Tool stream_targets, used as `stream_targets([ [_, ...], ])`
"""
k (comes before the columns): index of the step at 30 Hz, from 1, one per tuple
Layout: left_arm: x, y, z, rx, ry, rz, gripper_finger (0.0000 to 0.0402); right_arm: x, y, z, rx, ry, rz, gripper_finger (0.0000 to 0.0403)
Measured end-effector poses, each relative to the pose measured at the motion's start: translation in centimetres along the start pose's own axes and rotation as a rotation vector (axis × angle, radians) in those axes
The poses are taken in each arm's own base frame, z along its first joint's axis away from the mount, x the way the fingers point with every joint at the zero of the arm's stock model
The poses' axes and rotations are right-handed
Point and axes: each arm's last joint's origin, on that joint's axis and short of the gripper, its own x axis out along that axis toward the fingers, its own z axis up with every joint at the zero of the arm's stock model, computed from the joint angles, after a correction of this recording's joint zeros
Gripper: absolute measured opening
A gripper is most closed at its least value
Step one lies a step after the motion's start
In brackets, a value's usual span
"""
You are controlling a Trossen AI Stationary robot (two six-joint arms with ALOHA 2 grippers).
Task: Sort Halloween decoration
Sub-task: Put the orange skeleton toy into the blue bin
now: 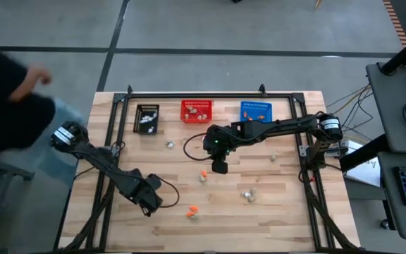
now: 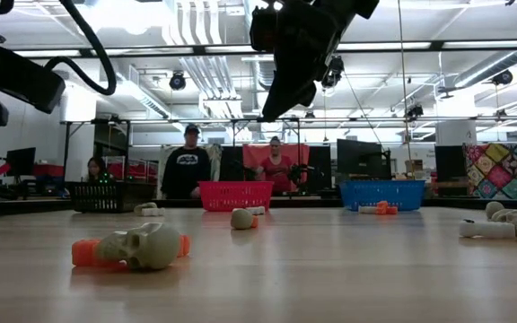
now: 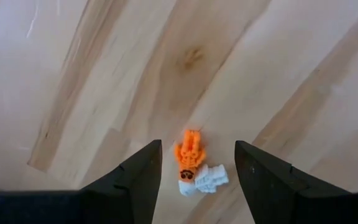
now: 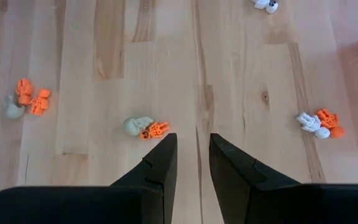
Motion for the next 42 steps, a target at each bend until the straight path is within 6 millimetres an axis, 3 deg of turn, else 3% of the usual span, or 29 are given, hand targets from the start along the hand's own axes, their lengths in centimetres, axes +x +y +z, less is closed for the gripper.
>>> stream_targets([
  [27,2.9,1.2,-1.1,-0.072,0.029,0.0,0.0164,0.0,0.2,0.0,0.009,0.001,0.002,0.0082],
  [31,2.9,1.2,-1.1,-0.071,0.028,-0.003,0.0142,0.0,0.2,0.0,0.009,0.001,0.002,0.0082],
  [42,2.9,1.2,-1.1,-0.038,0.028,-0.001,0.003,-0.1,0.2,-0.2,-0.005,0.016,0.003,0.0082],
])
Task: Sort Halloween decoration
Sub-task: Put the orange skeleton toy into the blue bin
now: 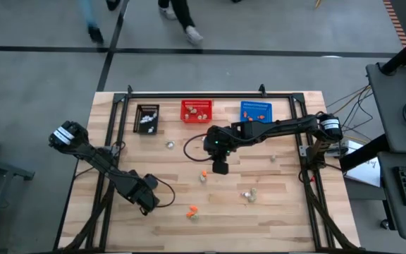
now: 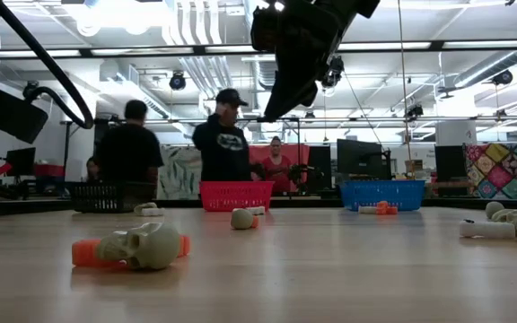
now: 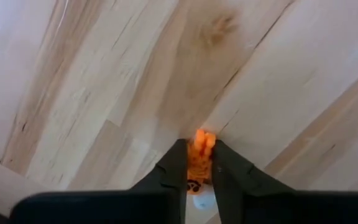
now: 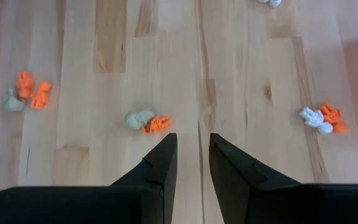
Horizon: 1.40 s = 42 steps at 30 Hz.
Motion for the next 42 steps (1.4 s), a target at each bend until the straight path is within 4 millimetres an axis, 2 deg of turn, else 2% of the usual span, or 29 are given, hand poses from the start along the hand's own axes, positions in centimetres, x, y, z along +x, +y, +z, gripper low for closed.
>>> stream_targets([
  [5,-0.6,-0.3,0.2,0.066,-0.045,0.009,0.0014,-1.2,0.1,-0.4,-0.005,0.035,-0.001,0.0082],
  [9,-2.0,-0.8,0.8,0.127,-0.126,-0.004,0.0012,-2.4,0.5,-0.8,-0.014,0.051,0.002,0.0082],
  [15,-4.9,-0.7,2.1,0.198,-0.348,0.006,0.0012,-4.3,1.5,-1.3,-0.052,0.008,0.017,0.0082],
  [19,-7.1,0.2,3.3,0.257,-0.512,0.038,0.0011,-4.7,2.0,-1.7,-0.073,-0.061,0.029,0.0082],
  [23,-9.7,1.2,4.4,0.293,-0.726,0.05,0.0011,-4.3,2.5,-2.1,-0.109,-0.138,0.041,0.0082],
  [32,-15.5,1.1,5.0,0.448,-1.183,-0.152,0.0011,-1.9,3.2,-1.8,-0.204,-0.396,0.062,0.0082],
  [35,-16.1,0.9,5.1,0.468,-1.244,-0.178,0.0011,-1.2,3.5,-1.7,-0.218,-0.522,0.075,0.0082],
  [39,-15.9,0.2,5.5,0.473,-1.308,-0.194,0.0011,-0.3,3.8,-1.7,-0.255,-0.677,0.086,0.0082],
  [42,-15.4,-0.2,5.9,0.45,-1.358,-0.226,0.0011,0.1,4.0,-1.9,-0.282,-0.699,0.107,0.0082],
])
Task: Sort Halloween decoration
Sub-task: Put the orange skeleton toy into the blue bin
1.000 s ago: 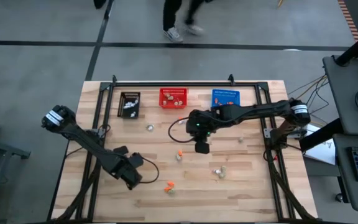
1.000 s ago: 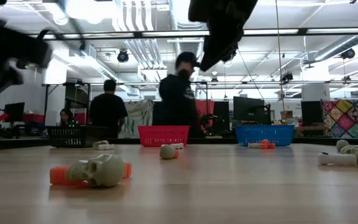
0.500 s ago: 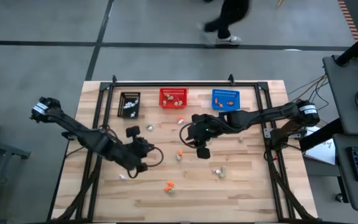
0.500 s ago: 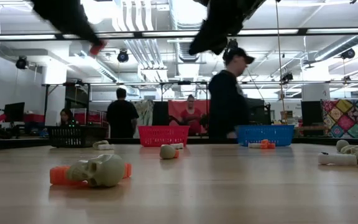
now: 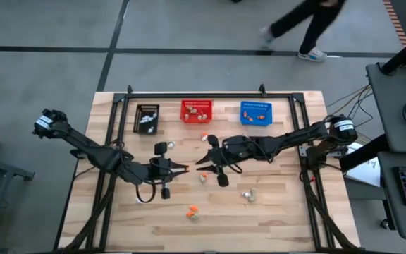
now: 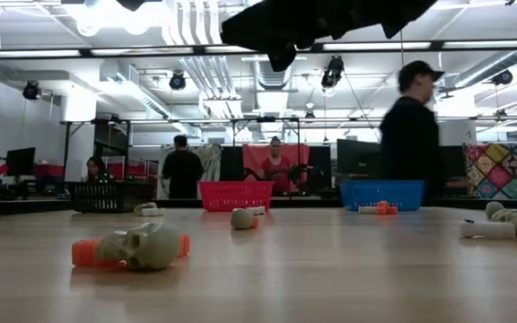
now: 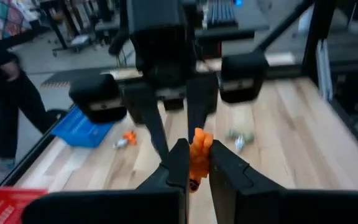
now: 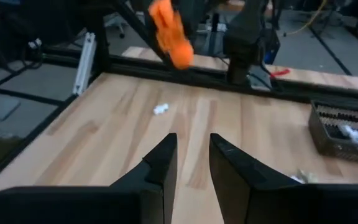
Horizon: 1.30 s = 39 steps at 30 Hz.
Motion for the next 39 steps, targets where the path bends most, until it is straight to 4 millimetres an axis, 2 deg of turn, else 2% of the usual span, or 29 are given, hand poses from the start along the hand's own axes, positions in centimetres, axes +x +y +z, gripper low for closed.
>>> stream_targets([
  [3,0.3,-0.1,-0.4,-0.032,-0.043,0.001,0.0011,0.1,0.0,0.3,-0.002,-0.011,0.0,0.0093],
  [11,0.7,-0.1,-1.5,-0.098,-0.133,0.007,0.0011,0.2,0.0,0.9,-0.048,-0.028,0.001,0.0167],
  [15,0.7,0.2,-2.0,-0.132,-0.176,0.034,0.0011,0.3,0.0,1.0,-0.064,-0.047,-0.011,0.0188],
  [23,0.9,0.6,-2.4,-0.155,-0.18,0.058,0.0011,0.7,-0.3,1.1,-0.068,-0.079,-0.085,0.0192],
  [39,1.3,1.5,-2.1,-0.207,-0.211,0.088,0.0011,0.6,-0.4,1.5,-0.084,-0.118,-0.092,0.0192],
])
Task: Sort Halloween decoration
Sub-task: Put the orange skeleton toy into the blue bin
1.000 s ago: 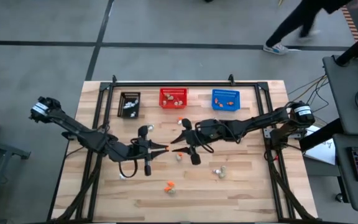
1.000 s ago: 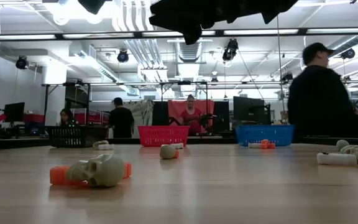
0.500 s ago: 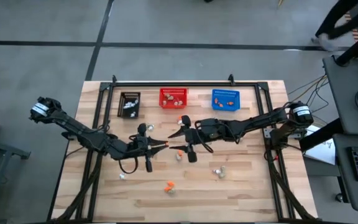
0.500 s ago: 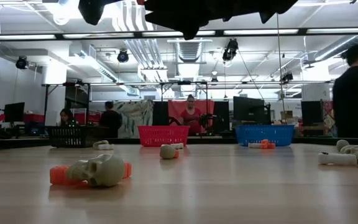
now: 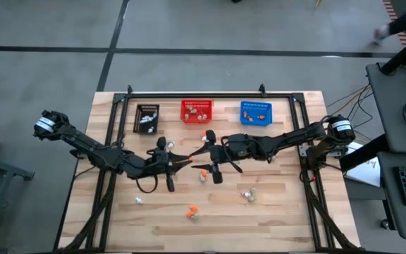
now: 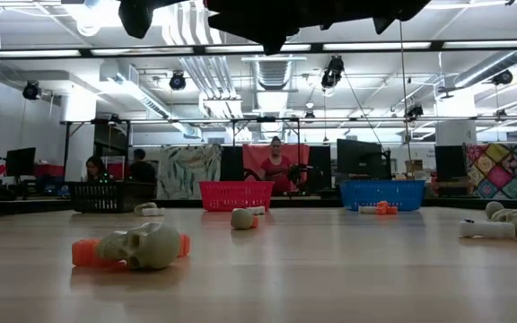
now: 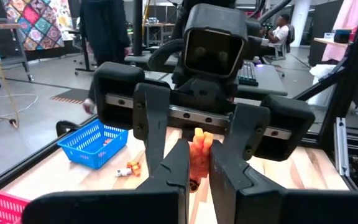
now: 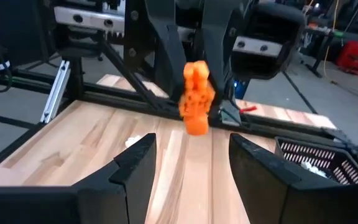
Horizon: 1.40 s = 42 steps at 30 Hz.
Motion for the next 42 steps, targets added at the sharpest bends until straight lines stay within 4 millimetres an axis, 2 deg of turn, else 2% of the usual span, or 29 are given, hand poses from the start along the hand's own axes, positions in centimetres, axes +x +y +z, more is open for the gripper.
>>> stream_targets([
  [15,0.07,0.07,0.07,-0.009,-0.006,0.003,0.0011,0.07,-0.19,0.94,-0.062,-0.055,-0.011,0.0186],
  [20,0.07,0.06,0.11,-0.011,-0.01,0.002,0.0011,0.07,-0.19,0.94,-0.086,-0.056,-0.012,0.0153],
  [34,0.08,0.09,0.15,-0.02,-0.013,0.006,0.0014,0.07,-0.21,0.96,-0.092,-0.056,-0.013,0.003],
  [38,0.09,0.14,0.21,-0.04,-0.02,0.019,0.0033,0.06,-0.25,0.99,-0.091,-0.059,-0.016,0.002],
  [42,0.1,0.13,0.12,-0.031,-0.012,0.018,0.0073,0.06,-0.23,0.98,-0.088,-0.058,-0.015,0.002],
])
